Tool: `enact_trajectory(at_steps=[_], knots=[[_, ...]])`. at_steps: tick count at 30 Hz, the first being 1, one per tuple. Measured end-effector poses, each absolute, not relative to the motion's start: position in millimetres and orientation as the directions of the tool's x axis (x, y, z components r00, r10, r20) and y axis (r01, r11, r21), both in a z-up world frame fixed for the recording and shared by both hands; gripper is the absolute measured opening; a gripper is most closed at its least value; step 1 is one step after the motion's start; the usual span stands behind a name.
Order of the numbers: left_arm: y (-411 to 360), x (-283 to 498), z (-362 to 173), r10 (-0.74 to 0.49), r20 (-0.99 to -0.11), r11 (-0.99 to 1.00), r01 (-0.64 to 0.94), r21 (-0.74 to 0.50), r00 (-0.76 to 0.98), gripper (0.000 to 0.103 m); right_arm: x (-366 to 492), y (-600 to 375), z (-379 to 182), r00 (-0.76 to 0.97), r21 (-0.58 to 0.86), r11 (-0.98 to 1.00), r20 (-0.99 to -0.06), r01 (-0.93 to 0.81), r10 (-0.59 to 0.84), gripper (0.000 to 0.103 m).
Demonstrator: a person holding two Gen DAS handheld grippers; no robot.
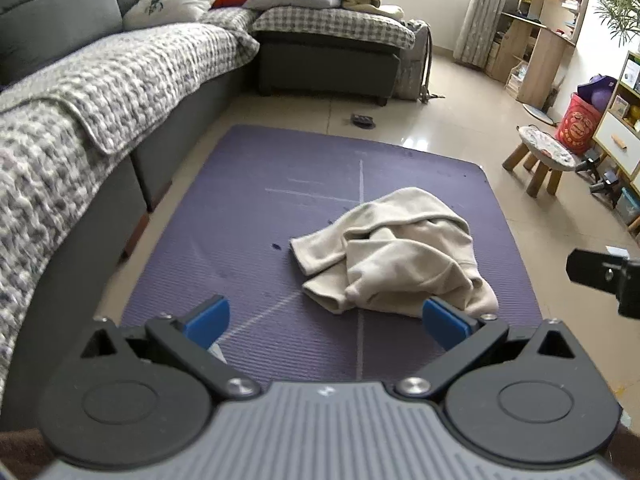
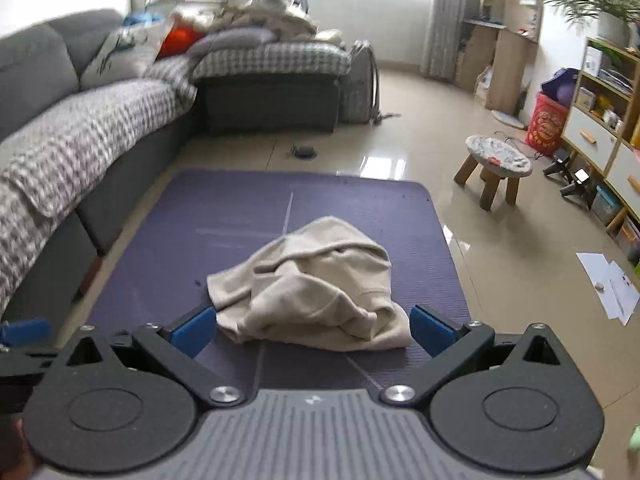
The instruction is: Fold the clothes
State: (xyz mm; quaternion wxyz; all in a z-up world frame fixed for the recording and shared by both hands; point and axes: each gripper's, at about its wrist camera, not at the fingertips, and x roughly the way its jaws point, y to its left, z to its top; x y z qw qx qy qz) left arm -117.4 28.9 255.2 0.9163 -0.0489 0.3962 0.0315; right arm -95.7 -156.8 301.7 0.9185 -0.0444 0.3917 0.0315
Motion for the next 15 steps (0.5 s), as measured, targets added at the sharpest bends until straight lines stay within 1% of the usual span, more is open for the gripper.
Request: enact_trajectory(at_steps=[4, 7, 12, 15], knots=[[23.4, -95.5, 260.4, 0.084, -0.744, 0.996, -0.045, 0.073, 0.663, 0.103, -72.8, -144.4, 322.7, 0.692, -0.063, 0.991, -0.721, -0.121, 0.039, 0.102], [15.7, -76.5, 258.2, 0.143, -0.74, 0.981, 0.005, 0.195, 0.658, 0.103, -52.6, -138.1, 322.6, 0.702, -0.057, 0.985, -0.708, -0.16, 0.073, 0.102], [8.9, -36.7, 237.8, 0.154, -0.755, 0.975, 0.026, 0.221, 0.637, 0.103, 0.0, -138.9, 296.4, 0.684, -0.006, 0.985, -0.721, -0.173, 0.116, 0.102], [11.1, -1.2, 219.4, 0.152, -0.78, 0.983, -0.012, 0.182, 0.606, 0.103, 47.4, -147.7, 268.3, 0.656, 0.034, 0.986, -0.742, -0.165, 0.136, 0.102]])
